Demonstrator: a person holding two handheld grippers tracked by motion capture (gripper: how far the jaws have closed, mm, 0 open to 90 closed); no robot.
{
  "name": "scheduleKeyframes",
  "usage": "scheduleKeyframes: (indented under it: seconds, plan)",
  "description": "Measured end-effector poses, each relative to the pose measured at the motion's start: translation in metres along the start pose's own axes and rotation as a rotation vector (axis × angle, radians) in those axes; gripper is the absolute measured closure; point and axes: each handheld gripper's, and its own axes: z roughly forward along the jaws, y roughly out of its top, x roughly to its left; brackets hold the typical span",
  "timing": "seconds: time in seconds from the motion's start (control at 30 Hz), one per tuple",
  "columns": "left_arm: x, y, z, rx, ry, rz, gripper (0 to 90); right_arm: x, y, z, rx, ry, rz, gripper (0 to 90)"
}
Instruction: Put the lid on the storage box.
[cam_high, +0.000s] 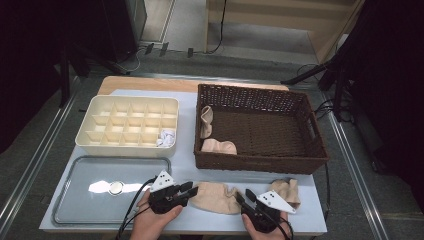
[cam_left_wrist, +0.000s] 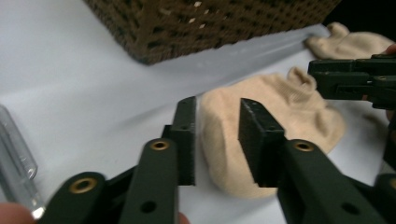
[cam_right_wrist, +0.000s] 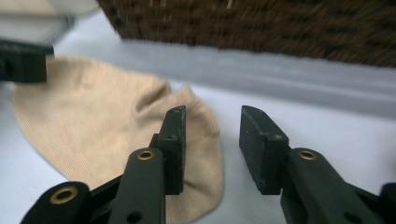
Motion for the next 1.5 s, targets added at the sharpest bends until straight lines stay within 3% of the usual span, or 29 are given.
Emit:
scheduleKeyframes:
  seconds: [0.1, 0.2, 0.47, 0.6, 0.7, 0.87, 0.93, 0.97, 1.03, 1.1, 1.2, 1.3, 1.4, 1.5]
  plan:
    - [0.001, -0.002, -0.001, 0.019, 0.006, 0.006, 85.3, 0.001, -0.001, 0.001, 0.009, 0.006, -0.016, 79.5]
    - [0.001, -0.002, -0.002, 0.023, -0.003, 0.008, 88.9, 0.002, 0.001, 0.000, 0.022, 0.006, -0.020, 90.0]
    - [0.002, -0.001, -0.005, -0.034, 0.033, 0.015, 89.5, -0.004, 0.016, -0.002, -0.034, -0.043, -0.052, 90.0]
    - [0.002, -0.003, -0.002, -0.016, 0.032, 0.020, 89.5, -0.009, 0.019, 0.002, -0.026, -0.073, -0.066, 90.0]
    - [0.001, -0.004, -0.002, -0.014, 0.027, 0.016, 87.6, -0.012, 0.018, 0.008, 0.005, -0.066, -0.063, 90.0]
    - [0.003, -0.001, -0.005, -0.047, 0.030, -0.014, 70.8, -0.015, 0.017, 0.003, -0.050, -0.050, -0.021, 80.8]
    - [0.004, 0.000, -0.004, -0.050, 0.026, -0.024, 67.4, -0.015, 0.018, 0.003, -0.056, -0.047, -0.020, 77.4]
    - [0.004, 0.000, -0.003, -0.047, 0.017, -0.024, 67.1, -0.016, 0.017, 0.007, -0.047, -0.033, -0.020, 67.7]
    - [0.003, 0.000, -0.001, -0.034, 0.013, -0.023, 68.4, -0.015, 0.015, 0.011, -0.035, -0.035, -0.025, 64.6]
    - [0.002, -0.001, 0.002, -0.024, 0.009, -0.019, 72.6, -0.013, 0.014, 0.016, -0.006, -0.023, -0.028, 67.8]
    - [-0.001, -0.001, 0.004, -0.007, 0.001, -0.002, 82.3, -0.009, 0.014, 0.017, 0.011, -0.015, -0.055, 82.0]
    - [-0.002, -0.001, 0.003, 0.001, 0.007, 0.008, 88.6, -0.009, 0.015, 0.015, 0.017, -0.036, -0.070, 90.0]
    - [-0.002, -0.002, 0.003, -0.006, 0.008, 0.013, 88.3, -0.011, 0.015, 0.013, 0.016, -0.044, -0.061, 89.6]
    - [-0.003, -0.001, 0.000, -0.031, 0.006, 0.018, 77.1, -0.012, 0.017, 0.006, -0.022, -0.024, -0.039, 85.0]
